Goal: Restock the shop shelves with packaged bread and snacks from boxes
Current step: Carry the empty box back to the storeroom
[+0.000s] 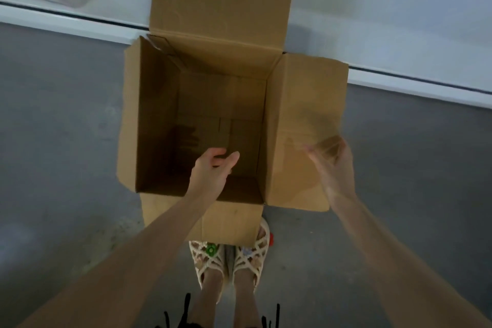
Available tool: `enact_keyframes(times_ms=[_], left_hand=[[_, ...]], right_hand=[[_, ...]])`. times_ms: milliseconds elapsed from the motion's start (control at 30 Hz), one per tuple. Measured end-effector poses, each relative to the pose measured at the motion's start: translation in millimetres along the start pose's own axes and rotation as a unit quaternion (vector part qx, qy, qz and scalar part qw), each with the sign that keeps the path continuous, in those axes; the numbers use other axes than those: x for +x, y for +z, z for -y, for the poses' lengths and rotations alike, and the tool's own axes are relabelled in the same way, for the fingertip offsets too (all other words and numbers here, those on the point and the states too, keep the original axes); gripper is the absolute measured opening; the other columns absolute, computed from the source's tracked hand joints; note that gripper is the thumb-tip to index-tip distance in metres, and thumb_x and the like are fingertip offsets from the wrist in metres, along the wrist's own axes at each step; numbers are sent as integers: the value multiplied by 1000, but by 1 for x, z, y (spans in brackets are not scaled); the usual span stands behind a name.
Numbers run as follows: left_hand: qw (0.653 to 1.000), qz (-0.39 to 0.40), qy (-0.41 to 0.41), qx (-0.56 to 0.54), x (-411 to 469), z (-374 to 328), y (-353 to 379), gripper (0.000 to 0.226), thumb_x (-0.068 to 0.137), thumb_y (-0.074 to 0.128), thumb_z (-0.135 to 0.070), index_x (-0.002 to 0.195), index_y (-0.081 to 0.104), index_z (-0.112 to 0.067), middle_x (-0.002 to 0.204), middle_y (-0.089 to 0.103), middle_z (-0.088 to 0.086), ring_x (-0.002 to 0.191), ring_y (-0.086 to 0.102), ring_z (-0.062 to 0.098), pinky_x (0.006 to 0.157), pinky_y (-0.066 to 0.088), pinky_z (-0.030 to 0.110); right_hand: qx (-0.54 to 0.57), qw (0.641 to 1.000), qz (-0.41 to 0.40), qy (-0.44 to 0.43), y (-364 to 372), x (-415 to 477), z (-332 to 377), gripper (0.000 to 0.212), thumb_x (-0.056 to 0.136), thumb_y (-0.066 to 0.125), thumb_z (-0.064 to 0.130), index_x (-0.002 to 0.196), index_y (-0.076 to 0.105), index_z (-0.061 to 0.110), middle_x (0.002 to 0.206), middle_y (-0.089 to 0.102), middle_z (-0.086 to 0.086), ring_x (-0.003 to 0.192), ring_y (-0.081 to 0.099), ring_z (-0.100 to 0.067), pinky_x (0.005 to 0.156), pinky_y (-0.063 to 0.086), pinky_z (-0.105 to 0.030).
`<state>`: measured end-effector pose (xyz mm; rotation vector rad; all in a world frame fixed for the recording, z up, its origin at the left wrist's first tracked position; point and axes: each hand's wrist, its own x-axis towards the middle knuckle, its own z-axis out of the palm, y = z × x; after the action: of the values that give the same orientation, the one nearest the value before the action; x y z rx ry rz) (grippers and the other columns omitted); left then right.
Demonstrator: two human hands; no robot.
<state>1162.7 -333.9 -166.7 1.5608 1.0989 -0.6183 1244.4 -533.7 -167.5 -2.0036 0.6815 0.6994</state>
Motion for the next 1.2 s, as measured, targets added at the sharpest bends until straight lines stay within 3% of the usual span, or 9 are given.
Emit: enact_keyframes(times_ms=[100, 267, 433, 567, 633, 700, 767, 933, 1200], left_hand=[[1000, 2, -1, 0, -9, 1, -4, 50, 93, 58, -39, 136, 47, -16, 115, 59, -4, 103, 62, 14, 87, 46, 26], [1000, -1, -3, -12, -27, -5, -16, 49, 93, 57, -39, 135, 47, -16, 119, 60, -1, 104, 62, 15, 95, 47, 33], [999, -24, -8, -36, -35, -3, -35, 50, 92, 59, -41, 135, 48, -17, 117, 61, -3, 111, 59, 18, 102, 46, 41], [994, -83, -33, -65, -34, 13, -55, 53, 92, 60, -42, 136, 46, -16, 125, 58, 1, 117, 54, 21, 102, 44, 39], [990, -112, -44, -70, -33, 22, -64, 56, 93, 59, -41, 139, 42, -14, 130, 53, 2, 118, 52, 21, 97, 44, 33], [985, -144, -53, -78, -31, 32, -73, 61, 93, 59, -41, 142, 37, -13, 136, 46, 4, 122, 49, 23, 99, 43, 35], [978, -179, -69, -77, -28, 45, -82, 66, 92, 60, -43, 144, 34, -12, 140, 40, 7, 127, 44, 26, 107, 40, 42], [964, -205, -135, -99, -19, 65, -95, 84, 88, 62, -50, 151, 19, -13, 152, 22, 8, 139, 29, 32, 113, 30, 51], [946, -162, -165, -226, -6, 72, -99, 89, 90, 62, -45, 154, 8, -14, 155, 29, 8, 141, 30, 29, 112, 27, 43]], right_hand=[[-30, 999, -39, -6, -3, -6, 6, 108, 54, 78, 69, 139, 43, 13, 137, 52, -5, 125, 51, -24, 103, 44, -45], [-6, 999, -33, -8, -13, -23, 22, 58, 80, 78, 28, 128, 53, 8, 110, 62, 1, 90, 59, -10, 62, 43, -6], [0, 998, 57, -37, 10, -55, 37, 45, 85, 71, 33, 124, 59, 14, 107, 65, 5, 98, 62, -11, 88, 53, -28], [33, 992, 115, -29, 42, -71, 36, 24, 94, 59, 33, 118, 53, 31, 97, 56, 25, 92, 55, 3, 77, 43, -8], [51, 989, 134, -24, 55, -78, 35, 36, 96, 56, 34, 131, 49, 29, 112, 58, 21, 100, 55, 5, 83, 42, -6], [62, 989, 134, -22, 67, -82, 32, 56, 94, 56, 39, 146, 39, 26, 136, 53, 11, 123, 50, -6, 106, 39, -24], [66, 988, 139, -19, 79, -84, 27, 67, 93, 56, 45, 151, 27, 32, 146, 45, 10, 133, 43, -11, 115, 33, -38], [29, 988, 146, -34, 96, -83, 22, 81, 90, 53, 54, 153, 4, 41, 158, 24, 11, 142, 29, -14, 113, 25, -35], [-34, 990, 130, -40, 108, -82, 15, 110, 64, 50, 83, 152, -2, 44, 162, 9, 10, 148, 14, -19, 119, 20, -53]])
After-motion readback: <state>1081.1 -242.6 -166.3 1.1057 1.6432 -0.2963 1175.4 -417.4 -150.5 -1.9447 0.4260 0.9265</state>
